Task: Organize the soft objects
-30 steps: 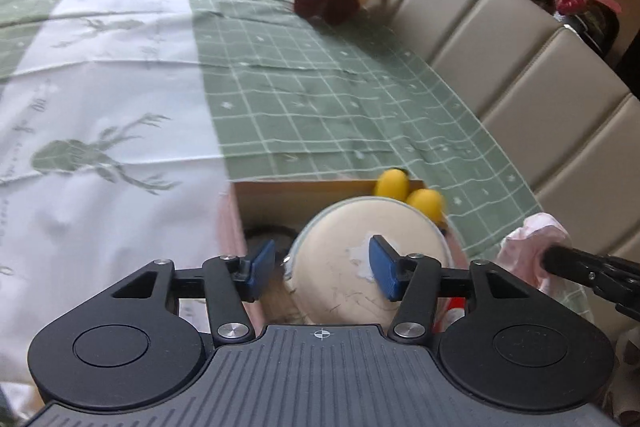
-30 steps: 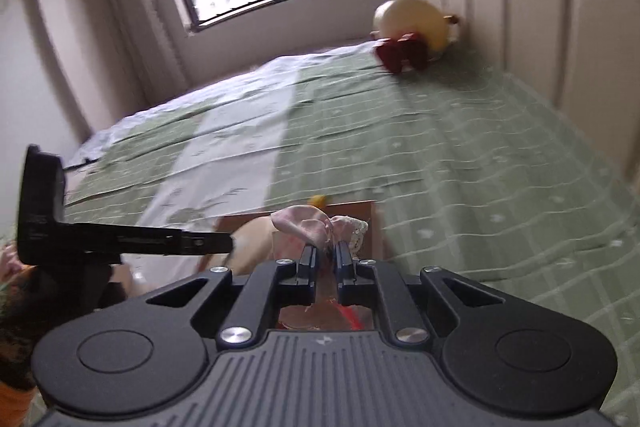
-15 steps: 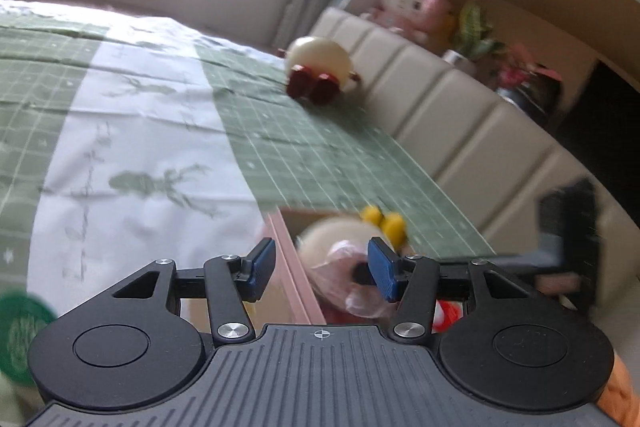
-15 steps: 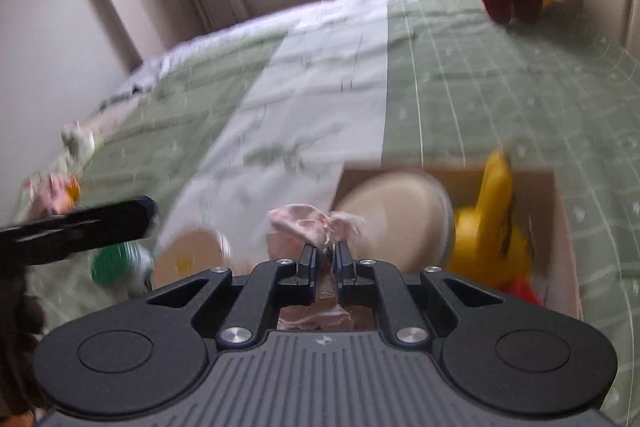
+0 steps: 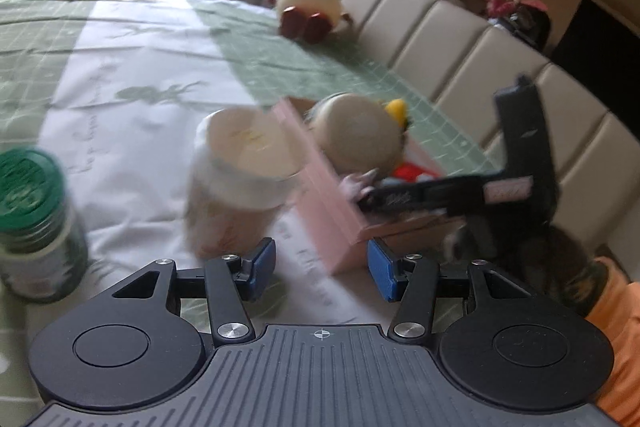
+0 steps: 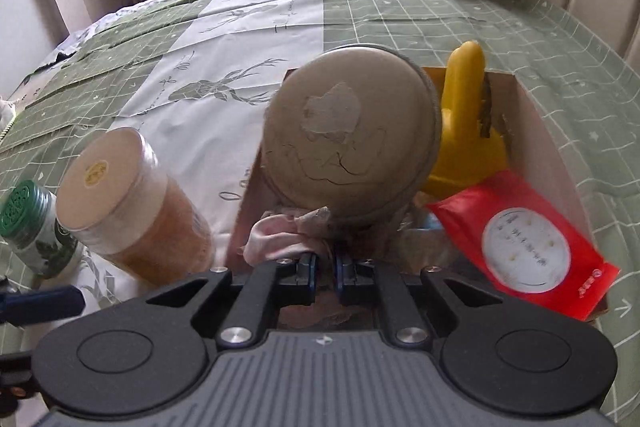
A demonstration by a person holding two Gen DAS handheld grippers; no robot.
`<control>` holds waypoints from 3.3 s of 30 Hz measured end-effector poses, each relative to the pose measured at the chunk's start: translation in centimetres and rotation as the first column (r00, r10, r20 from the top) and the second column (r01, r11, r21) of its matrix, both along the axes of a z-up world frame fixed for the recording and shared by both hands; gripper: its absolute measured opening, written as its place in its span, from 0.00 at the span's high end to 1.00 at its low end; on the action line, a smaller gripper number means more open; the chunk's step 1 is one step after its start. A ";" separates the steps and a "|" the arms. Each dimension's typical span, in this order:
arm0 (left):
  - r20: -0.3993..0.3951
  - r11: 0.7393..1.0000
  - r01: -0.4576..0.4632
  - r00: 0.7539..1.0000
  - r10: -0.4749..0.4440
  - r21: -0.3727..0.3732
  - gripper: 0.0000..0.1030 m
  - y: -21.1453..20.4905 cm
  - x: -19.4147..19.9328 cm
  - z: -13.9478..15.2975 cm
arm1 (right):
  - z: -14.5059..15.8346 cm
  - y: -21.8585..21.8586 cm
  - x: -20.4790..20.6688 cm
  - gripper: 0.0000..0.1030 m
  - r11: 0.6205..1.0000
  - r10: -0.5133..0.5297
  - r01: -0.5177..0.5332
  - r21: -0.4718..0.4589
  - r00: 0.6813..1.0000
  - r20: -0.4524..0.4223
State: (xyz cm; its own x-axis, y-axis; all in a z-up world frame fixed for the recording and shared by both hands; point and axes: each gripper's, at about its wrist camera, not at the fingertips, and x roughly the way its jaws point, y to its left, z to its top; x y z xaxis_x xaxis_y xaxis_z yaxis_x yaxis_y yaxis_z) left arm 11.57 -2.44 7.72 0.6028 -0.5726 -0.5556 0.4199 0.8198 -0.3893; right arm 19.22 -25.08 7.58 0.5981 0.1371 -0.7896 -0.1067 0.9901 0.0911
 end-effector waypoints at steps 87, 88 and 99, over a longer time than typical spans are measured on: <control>0.263 0.934 -0.234 0.951 0.162 0.271 0.46 -5.4 -13.1 -7.5 | -7.0 -1.3 -21.9 0.24 0.996 -0.086 0.085 0.023 0.894 0.439; 0.263 0.934 -0.234 0.951 0.162 0.271 0.46 -5.4 -13.1 -7.5 | -7.0 -1.4 -21.9 0.24 0.996 -0.086 0.085 0.023 0.894 0.439; 0.263 0.934 -0.234 0.951 0.162 0.271 0.46 -5.4 -13.1 -7.5 | -7.0 -1.3 -21.9 0.24 0.996 -0.086 0.085 0.023 0.894 0.439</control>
